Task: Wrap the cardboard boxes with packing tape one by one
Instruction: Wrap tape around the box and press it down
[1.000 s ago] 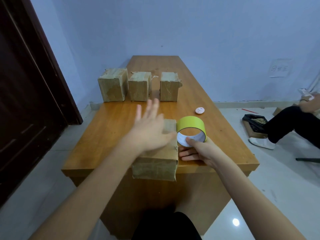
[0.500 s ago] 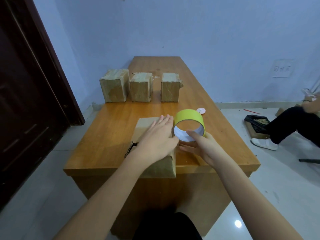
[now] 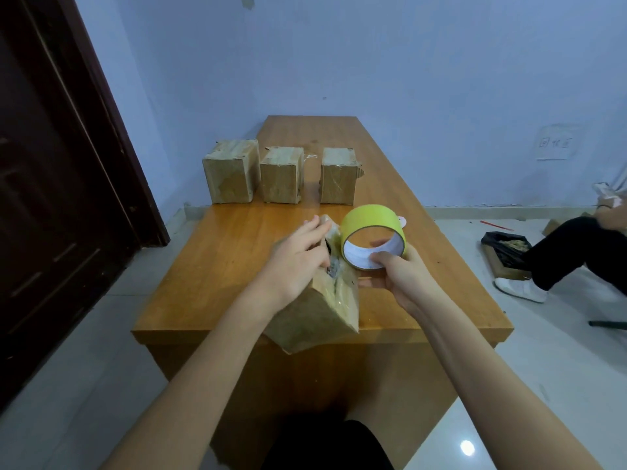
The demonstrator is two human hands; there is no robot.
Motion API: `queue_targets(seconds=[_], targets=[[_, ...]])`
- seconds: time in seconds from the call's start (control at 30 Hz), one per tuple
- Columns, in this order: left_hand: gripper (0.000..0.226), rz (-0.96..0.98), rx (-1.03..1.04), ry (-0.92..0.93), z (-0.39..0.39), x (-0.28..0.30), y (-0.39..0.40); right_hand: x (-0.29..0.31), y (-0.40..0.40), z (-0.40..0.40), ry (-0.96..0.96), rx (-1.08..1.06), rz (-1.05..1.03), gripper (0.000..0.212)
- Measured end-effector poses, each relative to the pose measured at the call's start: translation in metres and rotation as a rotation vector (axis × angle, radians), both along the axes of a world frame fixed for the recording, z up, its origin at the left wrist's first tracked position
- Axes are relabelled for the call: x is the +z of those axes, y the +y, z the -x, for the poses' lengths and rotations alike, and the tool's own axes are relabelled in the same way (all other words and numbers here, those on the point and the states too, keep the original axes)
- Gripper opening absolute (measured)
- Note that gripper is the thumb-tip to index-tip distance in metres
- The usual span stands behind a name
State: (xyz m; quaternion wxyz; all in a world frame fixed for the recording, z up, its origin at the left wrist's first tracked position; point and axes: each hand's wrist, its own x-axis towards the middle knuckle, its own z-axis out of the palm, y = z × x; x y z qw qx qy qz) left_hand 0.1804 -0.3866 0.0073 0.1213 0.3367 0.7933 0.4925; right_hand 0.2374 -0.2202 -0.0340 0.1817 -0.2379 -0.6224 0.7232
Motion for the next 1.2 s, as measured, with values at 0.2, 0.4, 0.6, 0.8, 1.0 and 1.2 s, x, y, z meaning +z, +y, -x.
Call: queue_targets(seconds=[0.2, 0.4, 0.6, 0.8, 1.0, 1.2], targets=[[0.058, 0.174, -0.010, 0.020, 0.010, 0.017, -0.016, 0.042, 0.009, 0.009, -0.127, 0.134, -0.420, 0.016], [0.057, 0.569, 0.038, 0.380, 0.016, 0.012, -0.007, 0.070, -0.009, 0.028, -0.246, 0.225, -0.758, 0.015], [0.062, 0.596, 0.079, 0.326, 0.023, -0.015, -0.013, 0.062, -0.015, 0.038, -0.235, 0.174, -0.974, 0.008], [0.067, 0.615, 0.050, 0.385, 0.020, -0.015, -0.014, 0.062, 0.013, 0.026, -0.098, 0.220, -0.405, 0.015], [0.073, 0.635, 0.132, 0.606, 0.020, -0.011, -0.014, 0.038, -0.002, 0.029, -0.078, 0.153, -0.440, 0.003], [0.072, 0.674, -0.049, 0.507, 0.023, -0.006, -0.009, 0.046, 0.007, 0.026, -0.058, 0.169, -0.398, 0.009]])
